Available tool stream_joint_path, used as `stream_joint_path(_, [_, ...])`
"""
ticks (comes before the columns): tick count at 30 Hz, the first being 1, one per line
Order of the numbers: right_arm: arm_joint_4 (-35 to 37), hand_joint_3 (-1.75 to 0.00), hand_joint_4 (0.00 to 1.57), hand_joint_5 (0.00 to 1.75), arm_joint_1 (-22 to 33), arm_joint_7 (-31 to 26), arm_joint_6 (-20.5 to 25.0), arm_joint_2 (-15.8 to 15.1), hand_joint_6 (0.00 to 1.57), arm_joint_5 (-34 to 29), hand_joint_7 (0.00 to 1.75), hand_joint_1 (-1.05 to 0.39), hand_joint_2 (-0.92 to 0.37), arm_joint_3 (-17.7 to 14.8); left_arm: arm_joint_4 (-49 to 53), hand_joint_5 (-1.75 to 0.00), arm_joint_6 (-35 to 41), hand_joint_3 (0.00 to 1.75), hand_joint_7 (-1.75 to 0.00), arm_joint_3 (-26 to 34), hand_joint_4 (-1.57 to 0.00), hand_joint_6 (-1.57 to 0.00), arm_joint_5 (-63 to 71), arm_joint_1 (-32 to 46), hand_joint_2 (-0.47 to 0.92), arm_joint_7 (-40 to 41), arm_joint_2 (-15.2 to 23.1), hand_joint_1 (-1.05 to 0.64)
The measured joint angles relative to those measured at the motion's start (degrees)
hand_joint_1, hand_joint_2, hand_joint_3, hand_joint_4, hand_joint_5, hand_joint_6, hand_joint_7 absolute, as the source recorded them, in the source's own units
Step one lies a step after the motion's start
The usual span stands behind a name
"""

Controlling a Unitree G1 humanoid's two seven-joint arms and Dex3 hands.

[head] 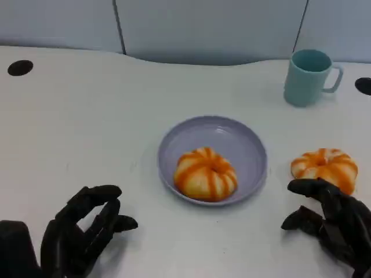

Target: Grasp the bread from the table and place it into the plate.

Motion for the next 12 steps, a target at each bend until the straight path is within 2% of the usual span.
stream_joint_path(12, [1.5, -0.24, 0.61, 1.40, -0.9, -0.1, -1.2, -0.1, 0.60, -0.4, 0.99, -0.44, -0.92, 0.1, 0.5, -1.47, 0.4, 0.30, -1.14, 0.6, -0.64, -0.64, -0.1, -0.1, 0.92, 0.0, -0.3, -0.29])
